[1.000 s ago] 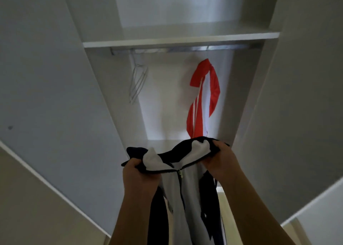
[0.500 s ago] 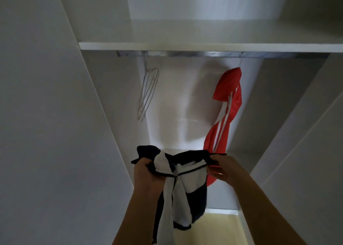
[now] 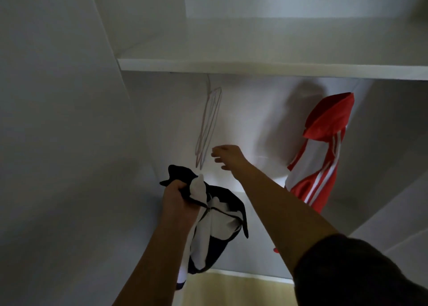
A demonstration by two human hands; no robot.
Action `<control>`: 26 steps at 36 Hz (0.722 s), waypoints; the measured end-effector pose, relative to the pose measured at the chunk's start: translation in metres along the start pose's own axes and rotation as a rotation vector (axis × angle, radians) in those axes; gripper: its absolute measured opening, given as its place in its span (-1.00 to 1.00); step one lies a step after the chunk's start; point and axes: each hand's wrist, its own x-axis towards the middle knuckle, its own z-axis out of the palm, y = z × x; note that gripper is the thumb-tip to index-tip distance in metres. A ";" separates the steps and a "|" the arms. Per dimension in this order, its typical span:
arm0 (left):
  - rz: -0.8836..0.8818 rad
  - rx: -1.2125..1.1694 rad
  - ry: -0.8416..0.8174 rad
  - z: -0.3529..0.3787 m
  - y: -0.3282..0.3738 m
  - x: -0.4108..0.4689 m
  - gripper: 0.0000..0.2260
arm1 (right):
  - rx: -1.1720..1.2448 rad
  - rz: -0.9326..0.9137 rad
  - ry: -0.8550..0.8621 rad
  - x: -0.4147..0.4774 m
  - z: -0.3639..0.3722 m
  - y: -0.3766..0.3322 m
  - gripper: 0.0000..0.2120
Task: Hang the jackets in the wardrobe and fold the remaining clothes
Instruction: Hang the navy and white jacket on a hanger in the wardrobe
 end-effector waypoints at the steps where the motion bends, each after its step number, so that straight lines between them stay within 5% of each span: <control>1: 0.012 0.012 0.000 0.000 0.004 0.002 -0.71 | 0.012 0.003 0.001 0.007 0.009 -0.005 -0.73; 10: 0.014 0.093 0.032 -0.010 0.020 0.018 -0.71 | -0.048 0.091 0.010 0.042 0.045 -0.018 -0.76; 15: 0.030 0.115 0.069 -0.013 0.024 0.024 -0.74 | 0.155 0.145 -0.083 0.044 0.049 -0.021 -0.94; 26: 0.036 0.129 0.068 -0.024 0.032 0.030 -0.79 | 0.368 0.210 -0.272 0.047 0.064 -0.027 -0.88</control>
